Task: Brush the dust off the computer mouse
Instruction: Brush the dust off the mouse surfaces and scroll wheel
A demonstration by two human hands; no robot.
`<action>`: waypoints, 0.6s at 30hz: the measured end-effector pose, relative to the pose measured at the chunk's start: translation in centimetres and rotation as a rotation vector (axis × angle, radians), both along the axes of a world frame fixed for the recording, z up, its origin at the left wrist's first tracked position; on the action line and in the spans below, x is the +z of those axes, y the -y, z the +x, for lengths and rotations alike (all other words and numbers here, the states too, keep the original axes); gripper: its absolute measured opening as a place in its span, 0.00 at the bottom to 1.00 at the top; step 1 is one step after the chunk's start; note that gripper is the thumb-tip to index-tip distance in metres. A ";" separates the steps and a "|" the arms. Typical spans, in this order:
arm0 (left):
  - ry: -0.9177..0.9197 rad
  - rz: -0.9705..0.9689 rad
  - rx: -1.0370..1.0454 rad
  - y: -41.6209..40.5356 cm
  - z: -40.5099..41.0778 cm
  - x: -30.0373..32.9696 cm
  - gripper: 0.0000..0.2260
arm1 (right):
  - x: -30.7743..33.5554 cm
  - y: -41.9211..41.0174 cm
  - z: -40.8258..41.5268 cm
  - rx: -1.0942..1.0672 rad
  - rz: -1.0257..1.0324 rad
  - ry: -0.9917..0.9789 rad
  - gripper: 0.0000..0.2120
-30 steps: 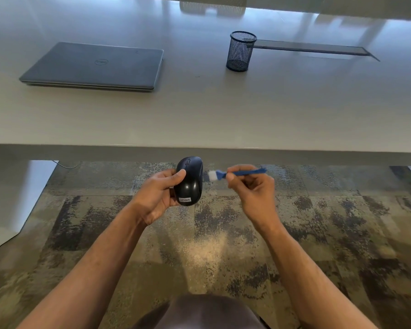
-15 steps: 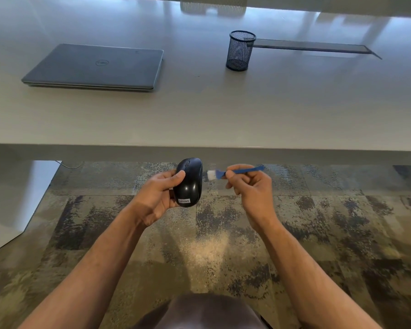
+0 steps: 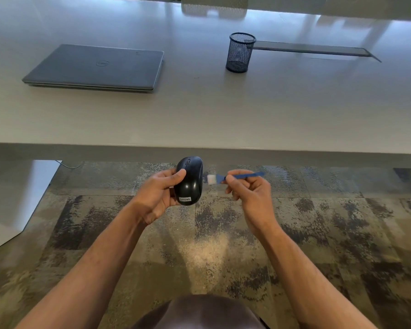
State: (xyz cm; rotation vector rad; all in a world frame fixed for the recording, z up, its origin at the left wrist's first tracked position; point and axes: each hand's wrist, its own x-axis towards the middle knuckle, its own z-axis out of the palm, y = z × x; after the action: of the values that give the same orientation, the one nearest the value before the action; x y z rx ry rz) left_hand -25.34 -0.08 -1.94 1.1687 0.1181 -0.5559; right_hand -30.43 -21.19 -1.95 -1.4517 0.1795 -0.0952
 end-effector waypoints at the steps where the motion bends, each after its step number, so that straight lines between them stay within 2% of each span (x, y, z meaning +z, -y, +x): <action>1: -0.002 0.003 -0.003 0.1 0.0 0.0 0.19 | 0.3 0.0 0.4 -0.024 -0.008 0.011 0.04; 10: -0.002 0.035 0.057 -0.1 0.3 -0.2 0.20 | -1.1 -1.5 -1.9 0.077 -0.178 0.021 0.04; 16: -0.010 0.036 0.067 0.4 0.2 -0.1 0.21 | 0.2 -1.3 -1.2 -0.087 -0.085 0.069 0.04; 18: -0.006 0.039 0.074 0.5 0.3 0.0 0.20 | 0.3 -1.8 -1.3 -0.081 -0.124 0.071 0.04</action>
State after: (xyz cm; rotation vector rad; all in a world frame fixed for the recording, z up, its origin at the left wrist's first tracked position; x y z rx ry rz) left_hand -25.07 -0.61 -1.90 1.1963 0.1774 -0.4932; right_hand -31.73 -19.40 -1.70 -1.5627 0.1767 -0.2268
